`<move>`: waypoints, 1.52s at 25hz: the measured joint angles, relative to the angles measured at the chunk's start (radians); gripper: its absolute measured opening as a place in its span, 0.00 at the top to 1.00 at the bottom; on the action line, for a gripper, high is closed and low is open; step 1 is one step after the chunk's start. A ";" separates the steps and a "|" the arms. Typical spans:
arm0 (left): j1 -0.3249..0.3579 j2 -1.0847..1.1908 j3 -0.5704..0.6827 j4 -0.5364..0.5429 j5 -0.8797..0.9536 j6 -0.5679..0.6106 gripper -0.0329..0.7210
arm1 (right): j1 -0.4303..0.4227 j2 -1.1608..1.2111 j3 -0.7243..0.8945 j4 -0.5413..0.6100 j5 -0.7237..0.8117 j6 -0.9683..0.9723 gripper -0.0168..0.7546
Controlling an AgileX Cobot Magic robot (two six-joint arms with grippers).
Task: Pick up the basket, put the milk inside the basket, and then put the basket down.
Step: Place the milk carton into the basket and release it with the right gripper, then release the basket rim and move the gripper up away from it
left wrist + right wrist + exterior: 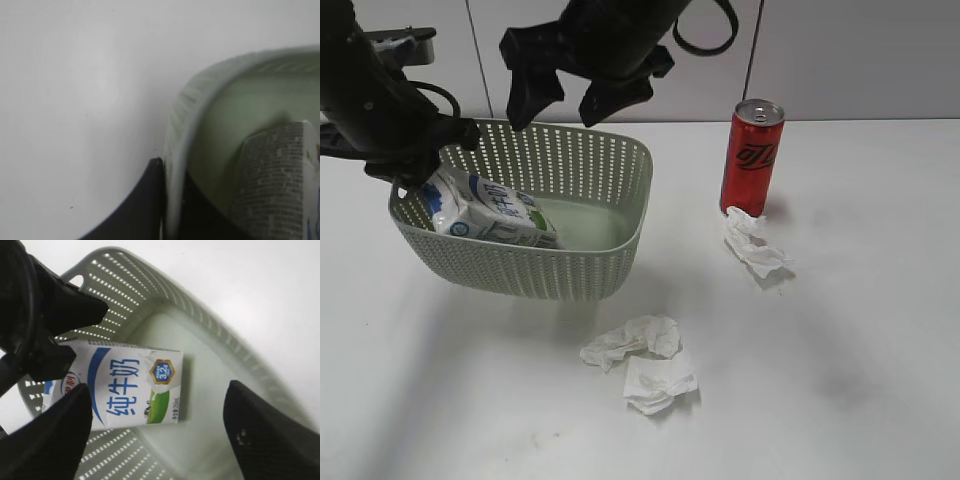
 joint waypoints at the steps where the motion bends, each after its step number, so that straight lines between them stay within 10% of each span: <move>1: 0.000 0.000 0.000 0.001 0.001 0.000 0.96 | 0.000 -0.002 -0.026 -0.026 0.028 0.007 0.17; 13: 0.000 0.000 0.000 -0.002 0.002 0.000 0.96 | -0.110 -0.108 -0.146 -0.367 0.226 0.035 0.18; 26: 0.000 0.000 0.000 -0.003 0.004 0.000 0.96 | -0.457 -0.686 0.629 -0.386 0.197 0.021 0.21; 38: 0.000 0.000 0.000 -0.004 -0.005 -0.036 0.96 | -0.469 -1.276 1.183 -0.383 0.053 0.018 0.21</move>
